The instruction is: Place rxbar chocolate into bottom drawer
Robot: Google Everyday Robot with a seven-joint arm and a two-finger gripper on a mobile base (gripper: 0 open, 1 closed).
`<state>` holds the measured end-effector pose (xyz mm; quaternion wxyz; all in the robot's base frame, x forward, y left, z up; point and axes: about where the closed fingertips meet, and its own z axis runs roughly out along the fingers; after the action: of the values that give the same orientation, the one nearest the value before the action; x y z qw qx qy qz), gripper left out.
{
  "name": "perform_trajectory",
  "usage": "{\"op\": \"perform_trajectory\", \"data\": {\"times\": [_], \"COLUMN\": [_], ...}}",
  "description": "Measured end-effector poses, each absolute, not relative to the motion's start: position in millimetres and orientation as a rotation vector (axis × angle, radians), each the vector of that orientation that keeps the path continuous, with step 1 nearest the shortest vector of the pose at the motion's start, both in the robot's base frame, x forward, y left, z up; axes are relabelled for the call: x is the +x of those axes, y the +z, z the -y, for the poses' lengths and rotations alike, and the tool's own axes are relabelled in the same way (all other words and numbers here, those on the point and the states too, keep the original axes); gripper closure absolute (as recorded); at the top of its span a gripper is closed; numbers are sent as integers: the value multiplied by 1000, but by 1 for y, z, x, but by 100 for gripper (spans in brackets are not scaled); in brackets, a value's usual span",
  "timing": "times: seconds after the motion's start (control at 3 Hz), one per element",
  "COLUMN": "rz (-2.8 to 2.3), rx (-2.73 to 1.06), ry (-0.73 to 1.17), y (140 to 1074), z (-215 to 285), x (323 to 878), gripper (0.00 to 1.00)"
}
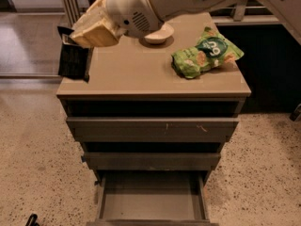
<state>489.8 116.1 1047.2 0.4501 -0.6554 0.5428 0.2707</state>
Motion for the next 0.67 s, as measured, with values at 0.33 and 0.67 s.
{"op": "perform_trajectory", "data": {"times": [0.33,0.67], "rz": [-1410,-1410], "rx": [-1544,-1544], "ry": [619,619], "y": [1023,1023], "z": [-93,-93], "x": [498,498], "gripper": [100,100]}}
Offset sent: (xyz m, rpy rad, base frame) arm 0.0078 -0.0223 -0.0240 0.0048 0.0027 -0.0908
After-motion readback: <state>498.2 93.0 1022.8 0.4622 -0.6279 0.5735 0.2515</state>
